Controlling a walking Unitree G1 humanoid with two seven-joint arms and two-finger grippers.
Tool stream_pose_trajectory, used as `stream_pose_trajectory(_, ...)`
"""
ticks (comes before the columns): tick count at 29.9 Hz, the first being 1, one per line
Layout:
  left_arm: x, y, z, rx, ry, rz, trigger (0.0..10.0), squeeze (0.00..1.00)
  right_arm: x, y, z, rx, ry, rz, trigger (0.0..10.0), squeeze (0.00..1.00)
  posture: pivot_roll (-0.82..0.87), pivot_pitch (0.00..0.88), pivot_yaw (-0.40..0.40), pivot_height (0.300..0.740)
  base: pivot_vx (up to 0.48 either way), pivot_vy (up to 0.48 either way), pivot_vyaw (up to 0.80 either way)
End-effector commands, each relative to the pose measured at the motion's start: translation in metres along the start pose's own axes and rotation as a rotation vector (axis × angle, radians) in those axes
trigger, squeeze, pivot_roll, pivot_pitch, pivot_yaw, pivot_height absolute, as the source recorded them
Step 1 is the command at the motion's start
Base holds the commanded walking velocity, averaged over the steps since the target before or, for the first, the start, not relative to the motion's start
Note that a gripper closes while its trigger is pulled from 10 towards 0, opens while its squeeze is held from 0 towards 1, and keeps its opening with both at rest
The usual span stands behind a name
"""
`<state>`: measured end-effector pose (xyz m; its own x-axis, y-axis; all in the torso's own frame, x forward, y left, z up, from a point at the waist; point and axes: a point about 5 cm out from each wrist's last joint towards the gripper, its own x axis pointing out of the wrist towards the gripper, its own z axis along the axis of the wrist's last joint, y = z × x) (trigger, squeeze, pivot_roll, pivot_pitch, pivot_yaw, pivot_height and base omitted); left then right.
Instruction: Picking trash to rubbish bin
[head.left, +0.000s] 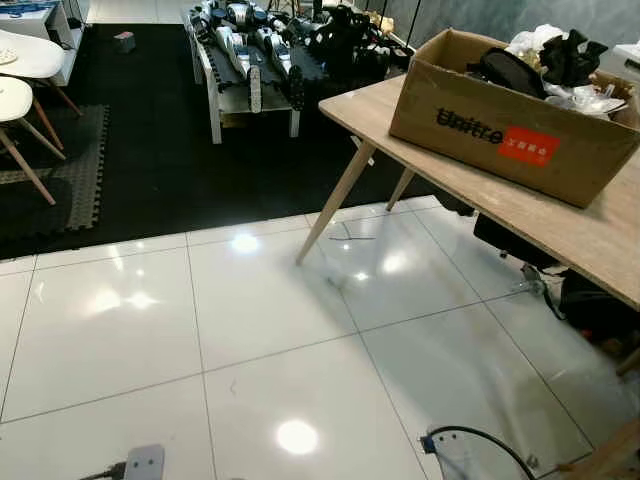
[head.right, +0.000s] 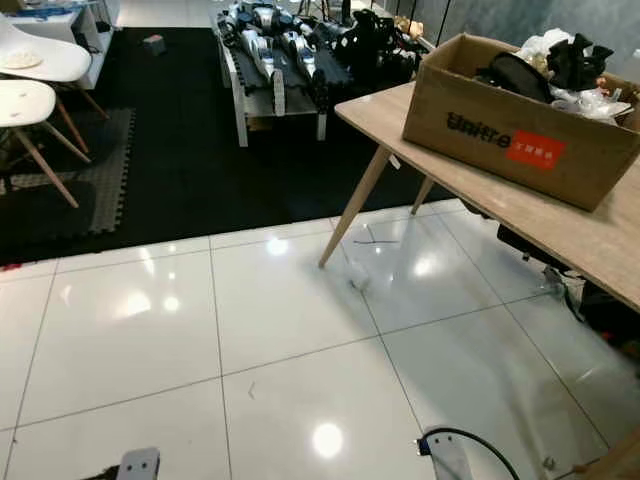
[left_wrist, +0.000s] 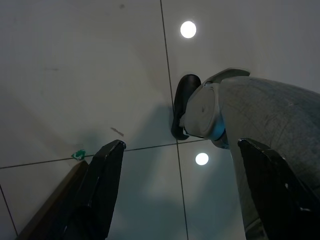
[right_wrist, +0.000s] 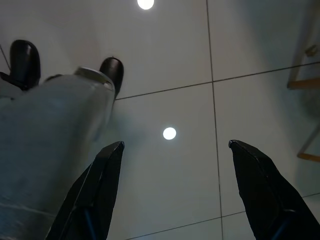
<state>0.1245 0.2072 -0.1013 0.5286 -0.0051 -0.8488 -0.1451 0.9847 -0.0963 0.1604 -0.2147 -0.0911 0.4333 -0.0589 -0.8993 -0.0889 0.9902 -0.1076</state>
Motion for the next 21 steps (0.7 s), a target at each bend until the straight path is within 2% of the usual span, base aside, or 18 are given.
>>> stream_pose_trajectory(1, 0.001, -0.019, -0.012, 0.018, 0.054, -0.084, 10.0, 0.00, 0.000, 0.001, -0.001, 0.000, 0.011, -0.010, 10.0, 0.00, 0.21, 0.102, -0.081, 0.740, 0.000, -0.465, 0.00)
stream_pose_trajectory(2, 0.001, -0.019, -0.013, 0.020, 0.056, -0.087, 10.0, 0.00, 0.001, 0.006, 0.001, 0.000, 0.009, -0.005, 10.0, 0.00, 0.21, 0.102, -0.081, 0.740, 0.000, -0.465, 0.00)
stream_pose_trajectory(11, 0.000, -0.020, -0.015, 0.018, 0.059, -0.094, 10.0, 0.00, 0.002, 0.015, 0.006, 0.007, -0.001, 0.035, 10.0, 0.00, 0.21, 0.104, -0.081, 0.740, 0.000, -0.467, 0.00)
stream_pose_trajectory(13, 0.000, -0.020, -0.015, 0.017, 0.060, -0.095, 10.0, 0.00, 0.002, 0.017, 0.006, -0.015, 0.001, 0.057, 10.0, 0.00, 0.21, 0.105, -0.081, 0.740, 0.000, -0.469, 0.64)
stream_pose_trajectory(17, 0.000, -0.020, -0.015, 0.016, 0.061, -0.098, 10.0, 0.00, 0.001, 0.010, 0.004, -0.039, 0.007, 0.055, 10.0, 0.00, 0.21, 0.107, -0.082, 0.740, 0.000, -0.469, 0.77)
stream_pose_trajectory(21, 0.000, -0.021, -0.015, 0.011, 0.060, -0.100, 10.0, 0.00, -0.002, -0.010, -0.004, -0.054, 0.021, 0.038, 10.0, 0.00, 0.20, 0.108, -0.083, 0.740, 0.000, -0.428, 0.77)
